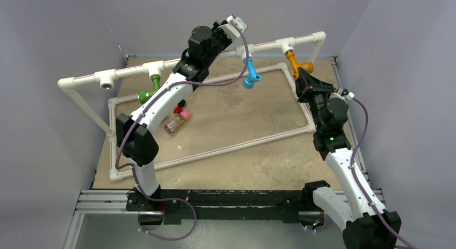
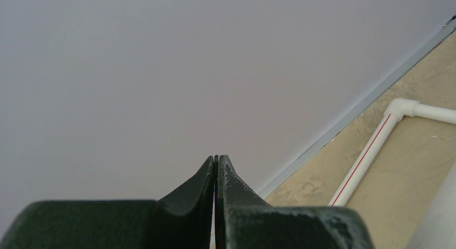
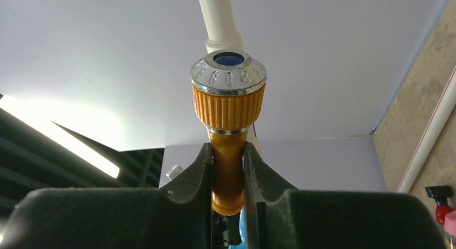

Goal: Install the water faucets

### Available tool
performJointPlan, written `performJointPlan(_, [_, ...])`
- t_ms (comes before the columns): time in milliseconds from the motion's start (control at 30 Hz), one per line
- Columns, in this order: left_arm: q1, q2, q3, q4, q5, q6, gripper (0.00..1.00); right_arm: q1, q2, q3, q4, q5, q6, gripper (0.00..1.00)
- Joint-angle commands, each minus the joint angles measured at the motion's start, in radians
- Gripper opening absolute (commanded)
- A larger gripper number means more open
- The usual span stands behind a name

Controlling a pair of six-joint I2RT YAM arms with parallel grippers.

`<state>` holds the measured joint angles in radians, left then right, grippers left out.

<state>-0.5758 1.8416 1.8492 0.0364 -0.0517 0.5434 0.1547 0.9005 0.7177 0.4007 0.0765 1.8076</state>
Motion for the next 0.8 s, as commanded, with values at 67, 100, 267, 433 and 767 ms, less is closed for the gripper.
performJointPlan(67, [-0.081,-0.019,-0.053,-0.204,0.254,-0.060,0.00,-0.004,0.009,0.013,0.000,0.042,-0.064,0.06])
performJointPlan(100, [-0.081,-0.021,-0.055,-0.203,0.253,-0.059,0.00,-0.004,0.003,0.012,0.002,0.051,-0.081,0.00])
performJointPlan(267, [-0.082,-0.024,-0.061,-0.200,0.246,-0.059,0.00,-0.004,-0.019,0.033,-0.002,0.099,-0.233,0.00])
performJointPlan(433, [-0.082,-0.023,-0.061,-0.199,0.243,-0.060,0.00,-0.004,-0.009,0.118,0.033,0.130,-0.618,0.00])
performJointPlan(767, [-0.085,-0.023,-0.061,-0.202,0.244,-0.057,0.00,-0.004,0.036,0.228,0.094,0.098,-1.354,0.00])
